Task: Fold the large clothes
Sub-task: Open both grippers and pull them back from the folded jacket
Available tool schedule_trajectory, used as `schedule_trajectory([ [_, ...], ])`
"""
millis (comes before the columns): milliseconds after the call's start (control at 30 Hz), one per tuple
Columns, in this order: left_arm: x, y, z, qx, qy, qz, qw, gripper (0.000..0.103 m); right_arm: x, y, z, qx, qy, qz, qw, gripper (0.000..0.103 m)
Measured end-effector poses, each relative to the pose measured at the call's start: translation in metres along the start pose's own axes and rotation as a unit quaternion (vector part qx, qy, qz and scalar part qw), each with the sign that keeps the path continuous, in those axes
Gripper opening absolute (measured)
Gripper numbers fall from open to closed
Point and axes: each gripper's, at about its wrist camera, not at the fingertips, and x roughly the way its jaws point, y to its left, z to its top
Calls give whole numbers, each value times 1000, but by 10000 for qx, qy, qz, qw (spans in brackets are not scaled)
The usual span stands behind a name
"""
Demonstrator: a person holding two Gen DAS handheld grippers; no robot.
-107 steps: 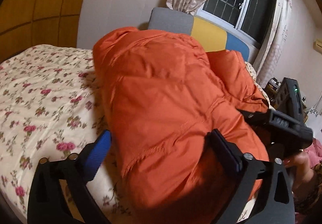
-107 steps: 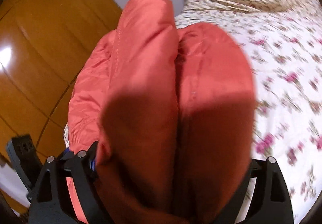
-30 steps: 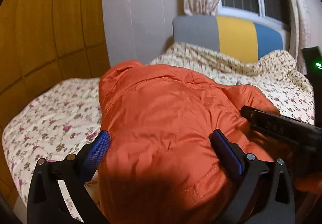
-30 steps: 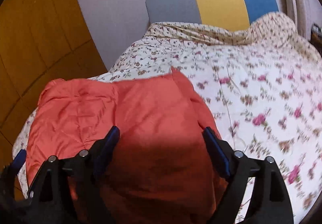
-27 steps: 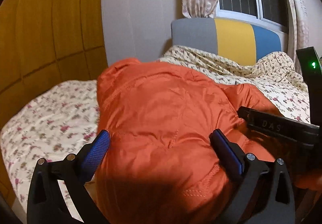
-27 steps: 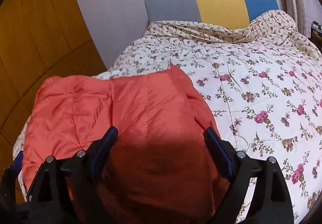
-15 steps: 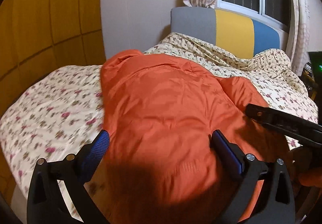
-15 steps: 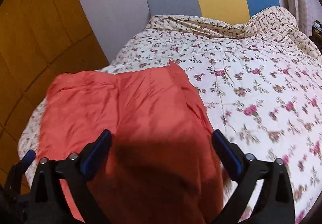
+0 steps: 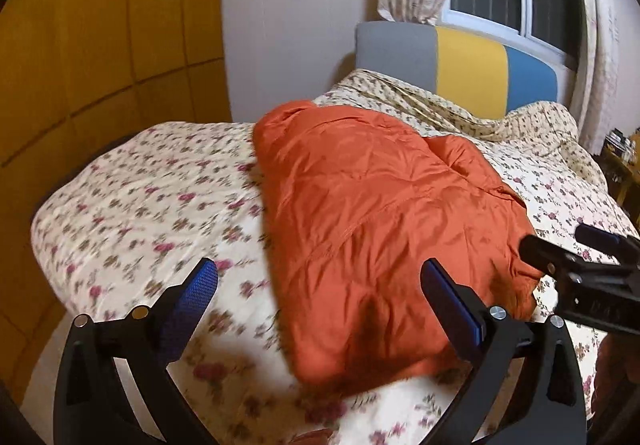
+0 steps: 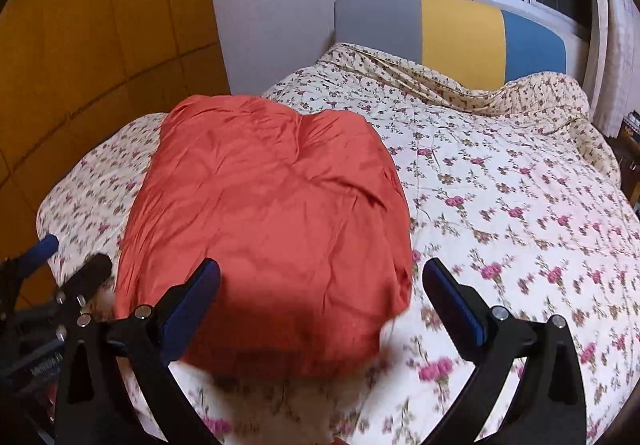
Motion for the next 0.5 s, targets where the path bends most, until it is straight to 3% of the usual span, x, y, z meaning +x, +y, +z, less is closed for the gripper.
schedule_trajectory([
  [200, -24, 9, -13, -56, 71, 225, 9997, 100, -30, 5, -16, -2, -79, 64, 9999, 101],
  [500, -45, 9, -14, -92, -14, 130, 9999, 100, -59, 8, -18, 37, -215, 75, 9997, 101],
])
